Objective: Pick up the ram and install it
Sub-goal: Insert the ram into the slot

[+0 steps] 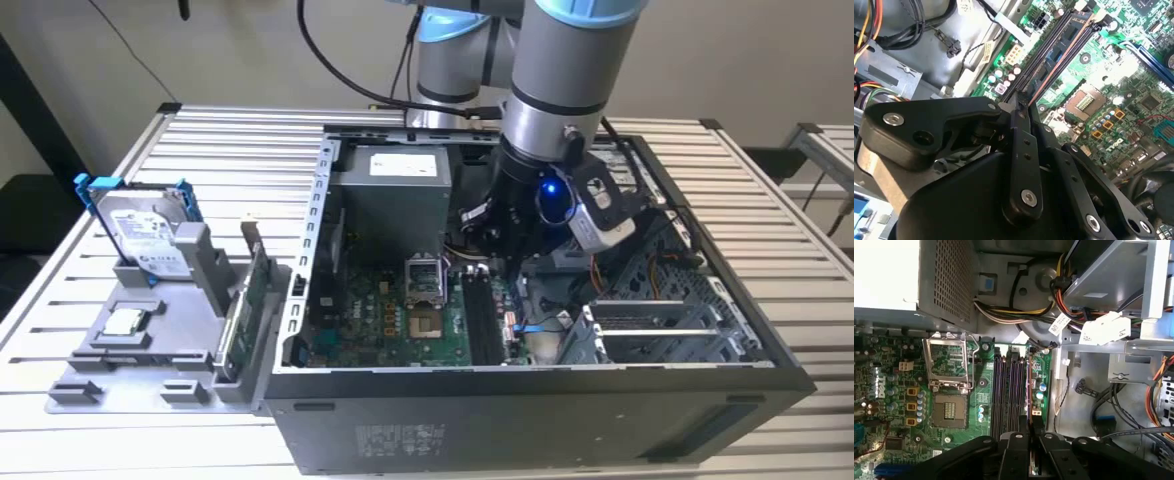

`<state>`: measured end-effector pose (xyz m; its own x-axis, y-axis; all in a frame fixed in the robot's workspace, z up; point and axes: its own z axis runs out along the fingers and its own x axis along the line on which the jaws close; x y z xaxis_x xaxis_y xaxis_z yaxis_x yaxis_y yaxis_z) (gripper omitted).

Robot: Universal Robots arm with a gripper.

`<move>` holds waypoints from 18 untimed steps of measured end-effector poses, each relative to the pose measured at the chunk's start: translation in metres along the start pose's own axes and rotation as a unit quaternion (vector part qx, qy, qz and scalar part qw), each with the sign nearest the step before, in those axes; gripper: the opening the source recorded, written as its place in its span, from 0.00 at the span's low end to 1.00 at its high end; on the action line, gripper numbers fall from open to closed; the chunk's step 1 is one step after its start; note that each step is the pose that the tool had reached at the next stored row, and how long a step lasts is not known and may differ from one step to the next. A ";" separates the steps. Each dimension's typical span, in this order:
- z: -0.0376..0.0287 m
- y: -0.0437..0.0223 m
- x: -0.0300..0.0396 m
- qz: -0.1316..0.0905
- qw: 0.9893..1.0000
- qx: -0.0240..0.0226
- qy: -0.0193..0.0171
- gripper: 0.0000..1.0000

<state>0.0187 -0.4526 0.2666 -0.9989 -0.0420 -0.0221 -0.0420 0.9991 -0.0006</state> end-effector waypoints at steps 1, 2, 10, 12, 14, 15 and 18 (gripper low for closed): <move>0.0018 0.0000 0.0001 0.000 1.000 0.000 0.000 0.15; 0.0037 0.0000 0.0003 0.000 1.000 0.000 0.000 0.15; 0.0139 0.0001 0.0042 0.004 1.000 0.000 0.000 0.15; 0.0167 0.0002 0.0044 0.005 1.000 0.000 0.000 0.15; 0.0187 0.0001 0.0046 0.005 1.000 0.000 0.000 0.15; 0.0191 -0.0004 0.0047 0.005 1.000 0.000 0.000 0.15; 0.0211 -0.0015 0.0051 0.005 1.000 0.000 0.000 0.15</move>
<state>0.0141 -0.4542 0.2455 -0.9992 -0.0321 -0.0220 -0.0321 0.9995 -0.0007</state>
